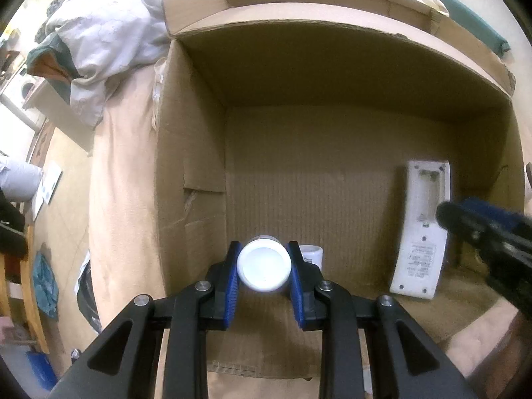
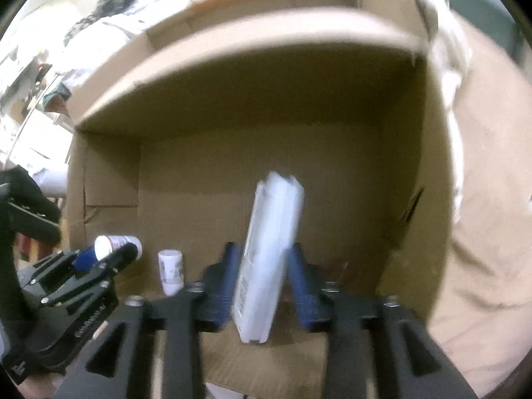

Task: Organize rigid objects
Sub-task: 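Lower the pill bottle and charger into the box and open both grippers, then withdraw both grippers from the box back over the remaining items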

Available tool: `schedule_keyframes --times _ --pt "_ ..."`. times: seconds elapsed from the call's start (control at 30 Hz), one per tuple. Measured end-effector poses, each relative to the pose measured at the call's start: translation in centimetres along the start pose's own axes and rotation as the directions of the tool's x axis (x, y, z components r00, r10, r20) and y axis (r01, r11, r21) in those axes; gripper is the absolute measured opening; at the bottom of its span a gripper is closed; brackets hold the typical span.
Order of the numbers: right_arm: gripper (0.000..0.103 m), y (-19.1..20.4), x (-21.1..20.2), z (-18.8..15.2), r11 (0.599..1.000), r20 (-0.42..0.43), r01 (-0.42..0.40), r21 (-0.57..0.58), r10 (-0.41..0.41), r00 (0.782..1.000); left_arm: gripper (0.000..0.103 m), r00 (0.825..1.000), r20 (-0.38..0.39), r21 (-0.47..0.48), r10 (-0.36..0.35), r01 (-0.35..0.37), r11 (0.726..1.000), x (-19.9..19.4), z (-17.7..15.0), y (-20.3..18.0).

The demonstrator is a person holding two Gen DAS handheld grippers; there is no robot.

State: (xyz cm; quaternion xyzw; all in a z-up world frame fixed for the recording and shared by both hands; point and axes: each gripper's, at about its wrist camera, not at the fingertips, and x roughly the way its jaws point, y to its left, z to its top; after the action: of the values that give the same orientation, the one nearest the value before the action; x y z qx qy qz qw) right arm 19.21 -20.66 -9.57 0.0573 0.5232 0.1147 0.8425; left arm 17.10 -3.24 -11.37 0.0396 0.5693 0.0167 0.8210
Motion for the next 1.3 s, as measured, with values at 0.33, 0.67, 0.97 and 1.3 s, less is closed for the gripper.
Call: schedule_keyframes --times 0.33,0.67,0.97,1.3 --pt "0.084 0.4 -2.6 0.4 0.999 0.098 0.0 -0.043 0.004 0.995 0.024 1.0 -0.005 0.015 -0.025 0.025 1.0 0.1 0.1 -0.3" --pt "0.084 0.2 -2.7 0.5 1.0 0.102 -0.004 -0.012 0.005 0.995 0.069 0.991 -0.004 0.074 -0.135 0.135 0.988 -0.7 0.2 -2.5" --pt "0.084 0.5 -2.9 0.5 1.0 0.106 -0.004 -0.021 0.006 0.994 0.069 0.995 0.027 0.057 -0.095 0.093 0.994 -1.6 0.7 -2.0" --pt "0.084 1.1 -4.7 0.1 0.999 0.138 0.007 -0.034 -0.002 0.99 0.069 0.994 0.076 0.007 -0.08 0.08 0.997 -5.7 0.2 -1.4"
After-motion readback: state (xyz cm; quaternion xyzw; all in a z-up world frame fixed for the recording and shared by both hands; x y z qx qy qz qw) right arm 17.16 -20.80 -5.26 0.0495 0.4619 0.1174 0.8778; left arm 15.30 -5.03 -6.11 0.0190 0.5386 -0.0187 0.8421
